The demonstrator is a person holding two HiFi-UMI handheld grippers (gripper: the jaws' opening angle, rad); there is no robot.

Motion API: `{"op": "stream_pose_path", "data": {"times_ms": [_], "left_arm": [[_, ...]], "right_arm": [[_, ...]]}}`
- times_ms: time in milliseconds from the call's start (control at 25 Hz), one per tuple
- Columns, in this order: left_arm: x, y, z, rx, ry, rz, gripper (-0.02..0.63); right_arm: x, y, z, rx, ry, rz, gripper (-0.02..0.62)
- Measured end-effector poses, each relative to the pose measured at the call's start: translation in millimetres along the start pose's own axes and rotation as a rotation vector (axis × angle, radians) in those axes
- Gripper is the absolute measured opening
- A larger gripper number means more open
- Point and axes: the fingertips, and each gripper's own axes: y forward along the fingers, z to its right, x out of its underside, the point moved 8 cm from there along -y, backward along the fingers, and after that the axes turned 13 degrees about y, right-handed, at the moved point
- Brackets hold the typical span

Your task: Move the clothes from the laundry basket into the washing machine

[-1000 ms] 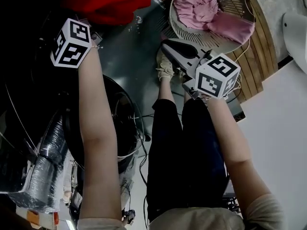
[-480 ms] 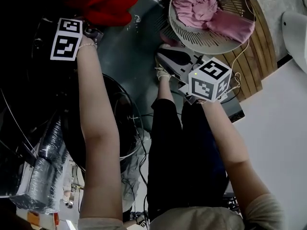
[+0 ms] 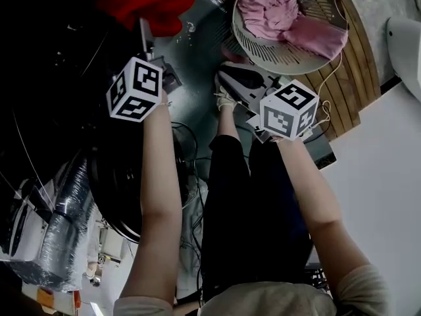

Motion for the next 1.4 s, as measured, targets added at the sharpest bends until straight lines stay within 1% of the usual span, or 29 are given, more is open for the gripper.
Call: {"op": "stream_pose_path", "data": {"times_ms": [80,160,320,440,480,520,560,600,640,680,800,960,1080,1120,1200,1240,1320,1400], "left_arm": [[21,15,20,0.080,-0.021,-0.080,0.394],[31,35,32,0.112,-0.019,-0.133,0.394],[35,66,39,0.085,0.058,-0.187,0.394],[38,81,36,0.061,0.165,-0.243,0.392],[37,83,33,0.049,0.201,-0.255,0.360],[35,83,30,0.041,0.228,-0.258,0.242],[31,80,28,0.041,0.243,-0.249,0.197],[27,75,27,0.043,0.248,-0.229,0.134],[23,68,25,0.039,0.243,-0.202,0.100],[19,60,21,0.025,0.232,-0.172,0.094],[4,47,1,-0.031,0.187,-0.094,0.091],[-26,46,-19,-0.112,0.159,0.001,0.087],[-61,50,-33,-0.180,0.166,0.111,0.086],[-69,54,-38,-0.197,0.176,0.135,0.089],[-73,64,-43,-0.206,0.194,0.138,0.101],[-70,69,-43,-0.194,0.189,0.128,0.127],[-62,73,-40,-0.154,0.149,0.113,0.271],[-53,67,-36,-0.128,0.111,0.107,0.300]], "right_arm": [[-3,-1,1,0.002,-0.012,0.014,0.034],[-7,-3,4,0.006,-0.018,0.025,0.034],[-8,-4,11,0.022,-0.020,0.024,0.034],[-8,-3,14,0.018,-0.016,0.011,0.034],[-8,-4,14,0.017,-0.017,0.009,0.034],[-9,-5,15,0.017,-0.019,0.010,0.034],[-11,-6,15,0.019,-0.023,0.013,0.034],[-12,-8,15,0.022,-0.027,0.017,0.034],[-12,-10,15,0.023,-0.030,0.021,0.034],[-12,-12,14,0.021,-0.031,0.026,0.034],[-13,-13,11,0.004,-0.020,0.040,0.034],[-18,-15,8,-0.004,-0.022,0.047,0.034],[-21,-14,8,-0.013,-0.017,0.063,0.034],[-21,-14,7,-0.018,-0.014,0.065,0.034],[-20,-13,8,-0.022,-0.012,0.061,0.034],[-19,-13,8,-0.022,-0.012,0.057,0.034],[-18,-13,9,-0.020,-0.013,0.051,0.034],[-17,-12,9,-0.020,-0.011,0.046,0.034]]}}
